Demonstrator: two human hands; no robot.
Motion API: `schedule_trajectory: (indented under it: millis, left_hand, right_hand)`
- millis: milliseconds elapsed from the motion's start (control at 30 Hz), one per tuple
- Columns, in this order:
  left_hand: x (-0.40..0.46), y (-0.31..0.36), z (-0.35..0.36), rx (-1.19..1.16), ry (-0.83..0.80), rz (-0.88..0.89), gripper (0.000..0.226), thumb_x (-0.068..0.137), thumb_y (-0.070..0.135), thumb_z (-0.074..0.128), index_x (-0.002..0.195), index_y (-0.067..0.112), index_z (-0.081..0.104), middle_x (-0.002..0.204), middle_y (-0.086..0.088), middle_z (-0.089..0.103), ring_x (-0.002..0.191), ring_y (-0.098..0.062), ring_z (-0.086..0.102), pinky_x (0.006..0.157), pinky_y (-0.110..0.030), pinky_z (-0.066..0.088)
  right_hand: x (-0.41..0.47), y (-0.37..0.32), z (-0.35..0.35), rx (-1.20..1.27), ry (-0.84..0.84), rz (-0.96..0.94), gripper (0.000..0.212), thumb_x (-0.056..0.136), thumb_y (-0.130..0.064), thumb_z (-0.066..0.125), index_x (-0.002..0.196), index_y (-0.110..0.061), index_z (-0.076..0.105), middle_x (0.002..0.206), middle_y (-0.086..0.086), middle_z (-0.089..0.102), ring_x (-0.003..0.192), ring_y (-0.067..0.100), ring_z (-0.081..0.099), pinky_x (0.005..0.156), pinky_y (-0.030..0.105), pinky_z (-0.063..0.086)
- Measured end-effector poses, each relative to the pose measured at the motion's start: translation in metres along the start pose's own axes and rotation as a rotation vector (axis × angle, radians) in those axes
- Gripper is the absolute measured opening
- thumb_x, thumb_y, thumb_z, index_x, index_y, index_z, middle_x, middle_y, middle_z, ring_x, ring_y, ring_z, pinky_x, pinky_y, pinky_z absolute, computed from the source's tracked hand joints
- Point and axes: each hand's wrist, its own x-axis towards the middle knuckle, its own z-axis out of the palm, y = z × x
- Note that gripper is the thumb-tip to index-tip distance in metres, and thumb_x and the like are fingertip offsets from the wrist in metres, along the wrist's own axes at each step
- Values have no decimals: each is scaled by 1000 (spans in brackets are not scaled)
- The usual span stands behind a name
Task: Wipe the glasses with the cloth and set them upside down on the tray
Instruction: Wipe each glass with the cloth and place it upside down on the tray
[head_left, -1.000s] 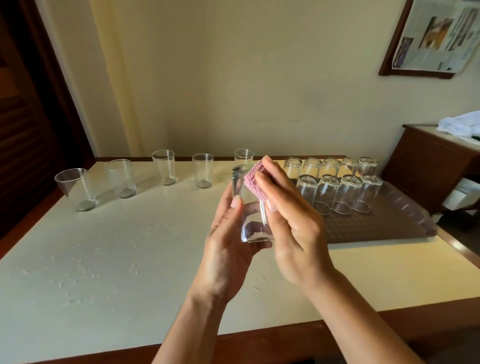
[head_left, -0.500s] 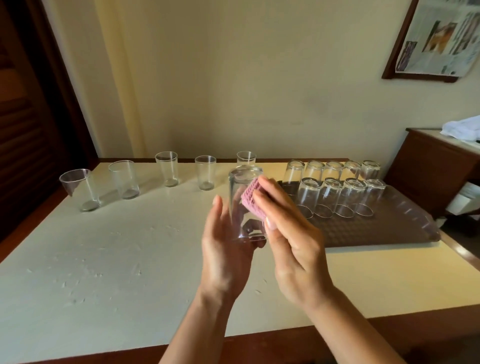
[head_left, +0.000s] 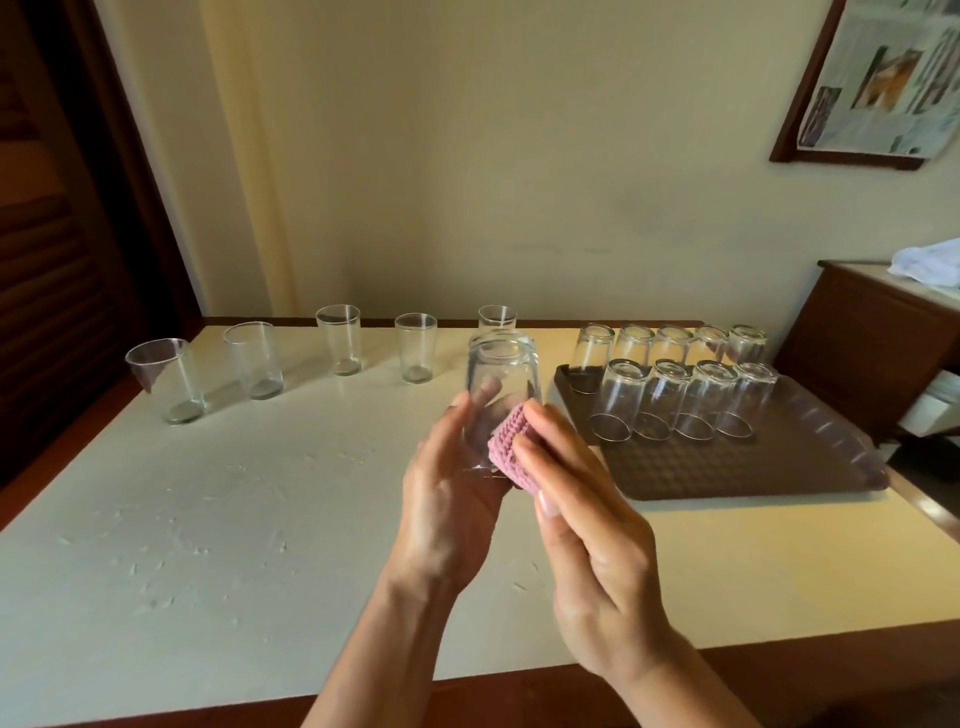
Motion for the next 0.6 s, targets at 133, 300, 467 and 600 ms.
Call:
schedule_trajectory:
  millis: [133, 300, 467, 600]
  left_hand:
    - [-9, -12, 3, 81, -128, 19, 68, 92, 37, 69, 152, 12, 47, 125, -12, 70, 100, -21, 68, 84, -35, 55]
    - [-5, -9, 4, 111, -107, 27, 48, 106, 35, 47, 149, 14, 49, 120, -10, 72, 95, -19, 70, 81, -36, 56]
    - [-8, -7, 2, 105, -94, 114, 40, 92, 37, 71, 124, 13, 69, 116, -11, 70, 101, -23, 64, 91, -39, 50]
    - [-13, -14, 9, 128, -157, 110, 56, 92, 36, 66, 145, 21, 59, 137, -19, 66, 110, -28, 65, 93, -39, 53]
  right_hand:
    - [29, 7, -8, -23, 33, -13, 39, 99, 9, 45, 137, 8, 52, 152, 21, 47, 144, 38, 44, 113, 61, 41]
    - [20, 11, -8, 21, 57, 25, 41, 100, 9, 44, 140, 5, 49, 155, 19, 45, 145, 40, 43, 112, 63, 41]
    - [4, 7, -5, -5, 63, 7, 39, 100, 4, 43, 138, 10, 50, 153, 22, 46, 144, 39, 44, 113, 59, 43]
    - [32, 10, -8, -20, 87, -12, 42, 97, 10, 43, 139, 10, 49, 153, 23, 45, 145, 39, 43, 114, 60, 40]
